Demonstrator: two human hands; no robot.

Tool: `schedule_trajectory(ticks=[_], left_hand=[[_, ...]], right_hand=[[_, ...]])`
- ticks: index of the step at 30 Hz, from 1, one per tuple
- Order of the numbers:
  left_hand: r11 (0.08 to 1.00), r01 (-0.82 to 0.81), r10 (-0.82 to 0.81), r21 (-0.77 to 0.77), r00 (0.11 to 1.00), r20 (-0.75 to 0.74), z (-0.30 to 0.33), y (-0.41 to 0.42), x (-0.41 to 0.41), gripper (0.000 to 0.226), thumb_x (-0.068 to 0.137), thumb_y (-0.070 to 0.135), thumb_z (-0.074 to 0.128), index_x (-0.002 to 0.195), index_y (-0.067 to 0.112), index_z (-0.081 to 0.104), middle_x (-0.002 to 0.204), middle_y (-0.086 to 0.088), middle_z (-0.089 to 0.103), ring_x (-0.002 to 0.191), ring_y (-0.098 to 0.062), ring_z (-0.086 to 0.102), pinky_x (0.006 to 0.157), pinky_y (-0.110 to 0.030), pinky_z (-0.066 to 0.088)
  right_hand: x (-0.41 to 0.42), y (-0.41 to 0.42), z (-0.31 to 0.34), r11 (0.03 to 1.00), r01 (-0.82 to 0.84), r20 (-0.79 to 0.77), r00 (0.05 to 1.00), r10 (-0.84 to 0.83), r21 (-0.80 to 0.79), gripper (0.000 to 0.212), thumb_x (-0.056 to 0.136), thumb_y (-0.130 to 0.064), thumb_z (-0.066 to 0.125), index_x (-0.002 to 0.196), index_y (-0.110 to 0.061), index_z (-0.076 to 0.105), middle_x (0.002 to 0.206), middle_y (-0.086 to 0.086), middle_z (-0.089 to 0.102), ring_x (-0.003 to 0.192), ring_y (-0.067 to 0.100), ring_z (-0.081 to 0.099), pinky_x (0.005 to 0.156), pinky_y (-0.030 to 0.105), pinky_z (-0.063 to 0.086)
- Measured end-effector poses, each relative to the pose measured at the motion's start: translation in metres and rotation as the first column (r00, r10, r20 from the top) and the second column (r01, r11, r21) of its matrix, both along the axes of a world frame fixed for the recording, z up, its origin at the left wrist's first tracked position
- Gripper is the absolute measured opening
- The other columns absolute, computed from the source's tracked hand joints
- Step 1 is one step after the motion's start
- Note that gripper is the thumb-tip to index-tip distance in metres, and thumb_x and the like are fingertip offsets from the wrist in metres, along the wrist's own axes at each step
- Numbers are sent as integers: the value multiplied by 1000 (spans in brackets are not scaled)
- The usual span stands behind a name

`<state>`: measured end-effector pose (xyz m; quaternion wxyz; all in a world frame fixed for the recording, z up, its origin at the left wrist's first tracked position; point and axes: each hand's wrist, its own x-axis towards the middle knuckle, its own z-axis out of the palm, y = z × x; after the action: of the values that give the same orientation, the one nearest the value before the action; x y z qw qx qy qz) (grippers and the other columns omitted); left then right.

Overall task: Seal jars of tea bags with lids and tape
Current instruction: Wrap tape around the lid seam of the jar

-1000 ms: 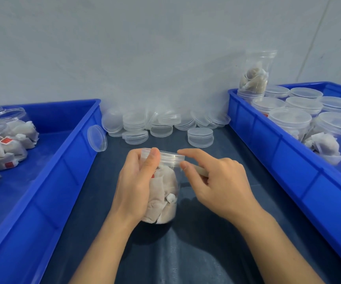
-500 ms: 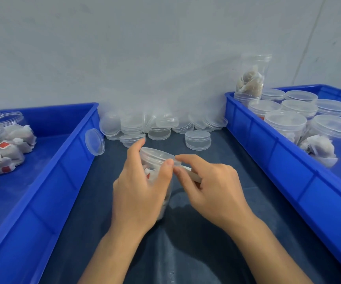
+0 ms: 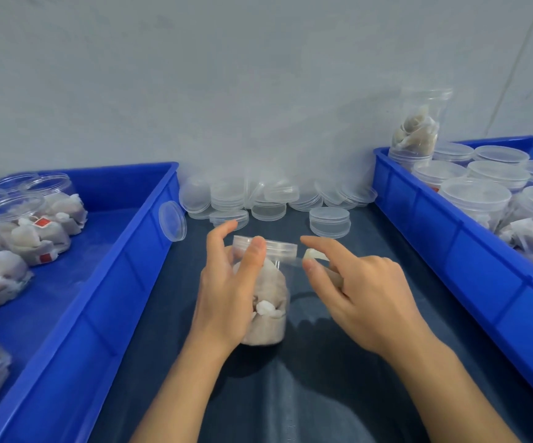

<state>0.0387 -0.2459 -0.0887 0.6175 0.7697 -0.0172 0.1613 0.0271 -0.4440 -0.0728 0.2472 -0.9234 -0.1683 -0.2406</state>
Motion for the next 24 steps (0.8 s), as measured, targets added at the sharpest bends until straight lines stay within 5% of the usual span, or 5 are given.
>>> schedule_trajectory(ticks=[4, 10, 13, 19, 24], left_hand=[[998, 37, -37, -42, 999, -1, 0, -1, 1, 54, 84, 73, 56, 133, 49, 51, 100, 23, 70, 98, 3, 67, 86, -26, 45], [993, 72, -74, -90, 997, -26, 0, -2, 1, 51, 90, 64, 57, 137, 44, 51, 105, 29, 70, 101, 8, 68, 88, -23, 48], [991, 101, -105, -89, 993, -45, 2, -3, -1, 47, 91, 64, 54, 134, 46, 52, 103, 39, 67, 99, 18, 63, 82, -15, 48], [981, 166, -176, -104, 980, -96, 4, -1, -2, 54, 88, 70, 53, 137, 48, 49, 108, 42, 65, 104, 20, 61, 92, -24, 44], [989, 148, -149, -20, 977, -154, 7, -5, -5, 84, 66, 87, 62, 136, 44, 46, 114, 20, 71, 108, 7, 67, 95, -29, 52]], right_hand=[[1, -1, 3, 1000, 14, 5, 1000, -15, 23, 51, 100, -59, 31, 133, -37, 63, 51, -10, 54, 52, 24, 52, 58, 41, 50], [1, -2, 2, 999, 1, -59, 998, 1, 45, 50, 99, -61, 32, 131, -40, 64, 48, -12, 41, 53, 18, 43, 63, 39, 48], [2, -2, 3, 999, -1, -102, 995, 5, 42, 47, 99, -62, 33, 131, -45, 62, 48, -10, 45, 58, 21, 53, 68, 39, 50], [0, -2, 3, 998, -4, -119, 993, 12, 64, 40, 97, -64, 35, 123, -48, 61, 55, -15, 56, 67, 18, 62, 71, 39, 52], [0, -2, 1, 996, -15, -83, 996, 22, 91, 32, 103, -58, 42, 120, -44, 66, 50, -19, 50, 58, 14, 54, 66, 39, 50]])
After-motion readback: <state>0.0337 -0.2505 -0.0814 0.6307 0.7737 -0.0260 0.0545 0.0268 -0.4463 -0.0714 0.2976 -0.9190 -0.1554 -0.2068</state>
